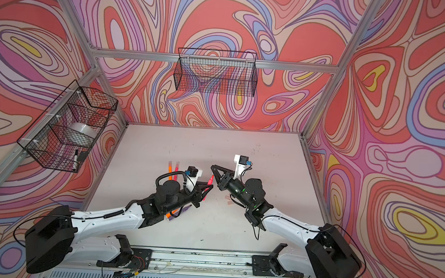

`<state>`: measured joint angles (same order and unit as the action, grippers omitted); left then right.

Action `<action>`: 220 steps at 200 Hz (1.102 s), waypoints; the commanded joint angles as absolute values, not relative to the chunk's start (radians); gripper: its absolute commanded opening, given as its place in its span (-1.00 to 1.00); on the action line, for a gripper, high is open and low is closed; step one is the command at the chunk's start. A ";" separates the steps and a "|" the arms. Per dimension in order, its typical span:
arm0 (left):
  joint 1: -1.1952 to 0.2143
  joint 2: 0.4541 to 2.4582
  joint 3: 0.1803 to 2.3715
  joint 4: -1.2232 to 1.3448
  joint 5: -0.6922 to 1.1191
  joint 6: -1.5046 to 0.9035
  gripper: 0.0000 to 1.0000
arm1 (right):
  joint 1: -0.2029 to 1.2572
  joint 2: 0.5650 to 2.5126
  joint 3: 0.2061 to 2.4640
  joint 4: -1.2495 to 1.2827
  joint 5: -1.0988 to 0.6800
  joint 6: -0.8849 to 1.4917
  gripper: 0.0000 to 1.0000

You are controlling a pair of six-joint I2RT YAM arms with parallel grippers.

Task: Insert pens into pen caps
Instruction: Put on the pen cap to the pen.

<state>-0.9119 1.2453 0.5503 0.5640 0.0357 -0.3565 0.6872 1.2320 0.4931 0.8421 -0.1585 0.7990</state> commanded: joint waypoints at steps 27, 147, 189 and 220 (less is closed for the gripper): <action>-0.916 1.231 0.573 0.565 0.041 -0.377 -1.00 | 0.695 1.244 0.462 0.874 -0.133 0.792 -1.00; -0.917 1.232 0.574 0.569 0.061 -0.375 -1.00 | 0.695 1.208 0.499 0.791 -0.093 0.731 -1.00; -0.916 1.239 0.585 0.557 0.033 -0.385 -1.00 | 0.704 1.243 0.478 0.867 -0.133 0.770 -1.00; -0.908 1.235 0.587 0.564 0.026 -0.399 -1.00 | 0.713 1.265 0.464 0.897 -0.134 0.781 -1.00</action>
